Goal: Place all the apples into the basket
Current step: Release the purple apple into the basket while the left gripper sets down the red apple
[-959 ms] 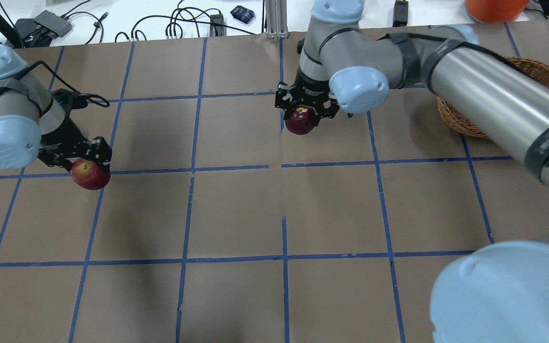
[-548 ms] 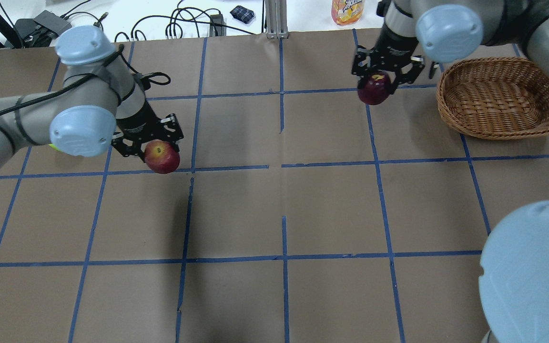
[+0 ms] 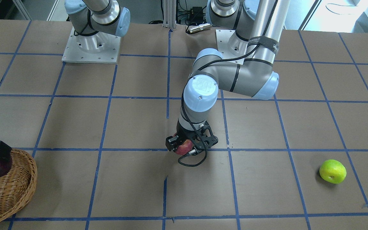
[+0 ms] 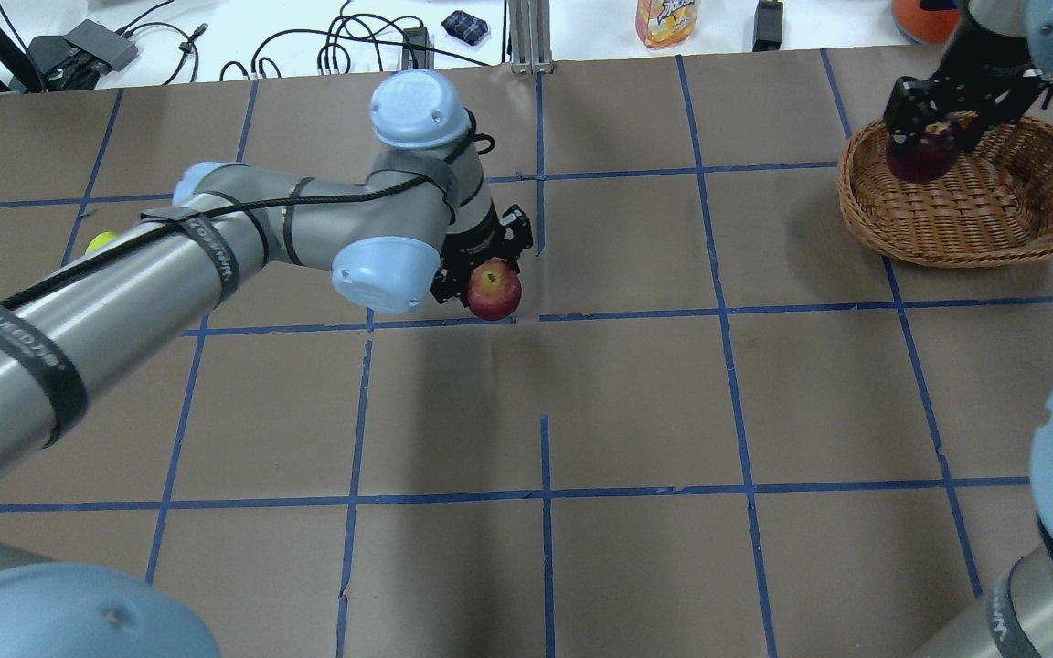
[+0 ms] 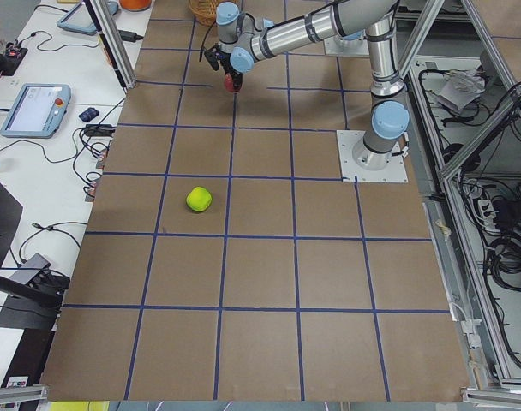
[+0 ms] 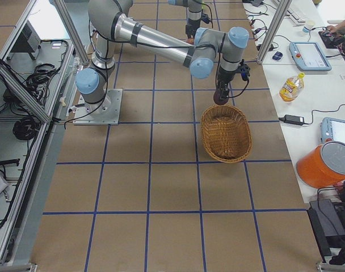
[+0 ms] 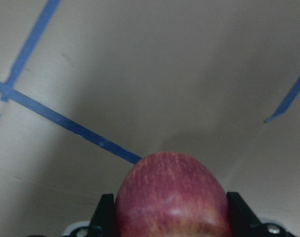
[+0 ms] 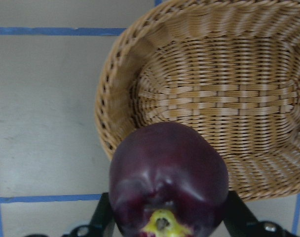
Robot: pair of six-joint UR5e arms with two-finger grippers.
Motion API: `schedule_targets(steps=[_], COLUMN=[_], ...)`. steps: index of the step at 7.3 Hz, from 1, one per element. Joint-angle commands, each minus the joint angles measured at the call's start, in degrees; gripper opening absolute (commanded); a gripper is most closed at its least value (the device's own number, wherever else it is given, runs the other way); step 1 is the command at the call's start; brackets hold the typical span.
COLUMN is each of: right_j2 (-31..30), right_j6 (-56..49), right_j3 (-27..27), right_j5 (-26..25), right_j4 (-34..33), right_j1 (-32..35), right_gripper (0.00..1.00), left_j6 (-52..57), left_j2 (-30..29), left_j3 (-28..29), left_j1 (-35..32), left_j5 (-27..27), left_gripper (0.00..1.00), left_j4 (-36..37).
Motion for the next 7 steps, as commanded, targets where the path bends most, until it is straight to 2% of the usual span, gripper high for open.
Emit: schedule_targets(steps=[1, 2, 3, 4, 6, 7], right_j2=[3.2, 5.0, 8.4, 11.5, 13.8, 14.7], right_j6=[-5.9, -8.4, -12.2, -12.5, -12.5, -12.4], right_j3=[-0.8, -2.6, -3.6, -4.3, -5.1, -4.9], right_j5=[-0.5, -0.4, -1.9, -2.3, -2.3, -2.6], right_j4=[-3.1, -3.4, -7.9, -12.3, -12.7, -12.7], right_j1=[-5.5, -7.5, -8.2, -9.8, -10.0, -10.0], right_gripper=[0.00, 0.00, 0.00, 0.00, 0.00, 0.11], left_j6=[-2.3, 1.1, 4.1, 6.8, 25.3, 38.7], left_j2=[-2.9, -2.8, -1.2, 0.6, 7.4, 9.9], left_j3=[0.7, 0.3, -0.1, 1.4, 4.7, 5.1], left_j1=[-3.9, -3.9, -3.4, -0.3, 12.1, 18.8], left_j5=[0.0, 0.2, 0.3, 0.8, 1.6, 5.8], left_gripper=[0.99, 1.00, 1.00, 1.00, 1.00, 1.00], left_j4=[1.9, 1.3, -1.1, -8.8, -26.6, -32.5])
